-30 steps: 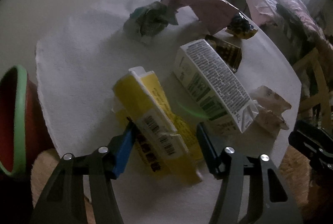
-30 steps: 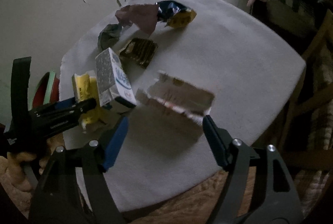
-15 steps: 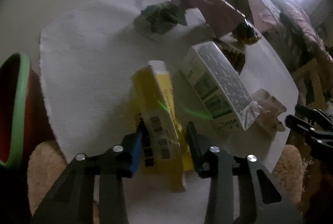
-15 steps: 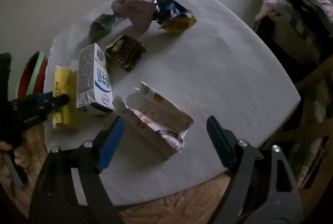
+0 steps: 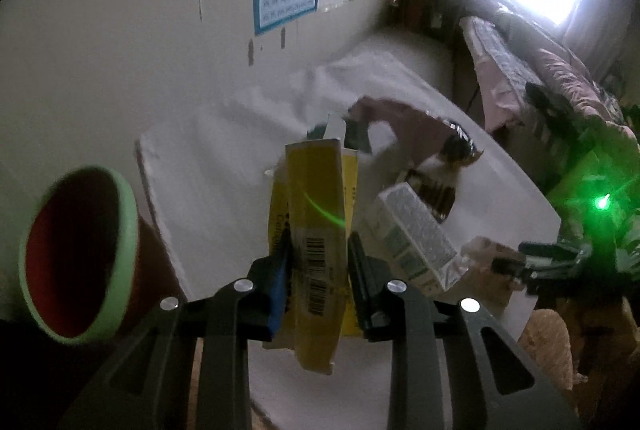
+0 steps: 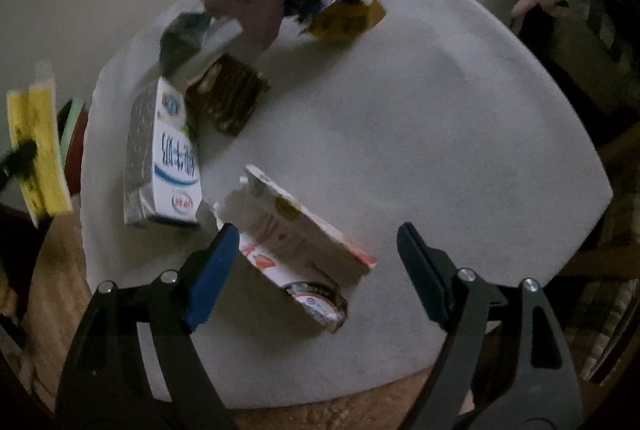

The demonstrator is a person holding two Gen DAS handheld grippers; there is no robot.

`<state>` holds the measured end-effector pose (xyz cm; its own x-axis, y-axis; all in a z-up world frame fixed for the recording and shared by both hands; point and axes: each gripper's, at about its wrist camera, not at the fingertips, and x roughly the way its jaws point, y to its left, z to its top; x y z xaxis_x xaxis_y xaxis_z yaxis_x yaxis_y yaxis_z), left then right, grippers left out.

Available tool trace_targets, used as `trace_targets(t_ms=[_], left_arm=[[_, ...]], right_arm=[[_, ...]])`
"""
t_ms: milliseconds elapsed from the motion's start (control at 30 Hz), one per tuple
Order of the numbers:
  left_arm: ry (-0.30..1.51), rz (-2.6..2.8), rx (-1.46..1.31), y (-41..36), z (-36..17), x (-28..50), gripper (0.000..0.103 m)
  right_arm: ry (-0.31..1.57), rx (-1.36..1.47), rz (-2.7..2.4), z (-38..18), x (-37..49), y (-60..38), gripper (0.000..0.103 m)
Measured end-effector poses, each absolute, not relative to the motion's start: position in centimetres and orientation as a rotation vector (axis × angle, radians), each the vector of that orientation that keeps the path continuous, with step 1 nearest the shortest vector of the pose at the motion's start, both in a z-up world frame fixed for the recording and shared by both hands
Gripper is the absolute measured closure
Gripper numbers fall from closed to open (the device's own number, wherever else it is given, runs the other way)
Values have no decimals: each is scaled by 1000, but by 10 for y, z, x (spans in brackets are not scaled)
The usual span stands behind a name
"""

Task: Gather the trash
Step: 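Grasp the yellow box with the left tool while the right tool holds the torn carton, then lift the yellow box and torn carton and carry both over the green bucket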

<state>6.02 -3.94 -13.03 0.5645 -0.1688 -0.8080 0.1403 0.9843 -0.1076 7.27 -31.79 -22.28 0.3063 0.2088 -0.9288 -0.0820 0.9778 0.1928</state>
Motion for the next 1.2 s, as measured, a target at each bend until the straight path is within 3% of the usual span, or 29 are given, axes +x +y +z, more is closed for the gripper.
trace_targets(t_ms=[100, 167, 300, 467, 933, 1200], left_arm=[[940, -185, -16, -41, -127, 58, 78], [949, -190, -15, -41, -129, 59, 77], [963, -187, -26, -40, -132, 57, 77], [945, -174, -36, -34, -128, 55, 77], [842, -186, -30, -28, -100, 43, 77], [816, -181, -48, -15, -95, 40, 77]], right_arm=[[1252, 139, 225, -229, 68, -312, 29], [1271, 126, 224, -234, 65, -306, 47], [1248, 124, 226, -234, 55, -296, 58], [1190, 146, 159, -216, 46, -303, 82], [939, 198, 103, -120, 20, -274, 86], [907, 183, 133, -100, 23, -245, 86]])
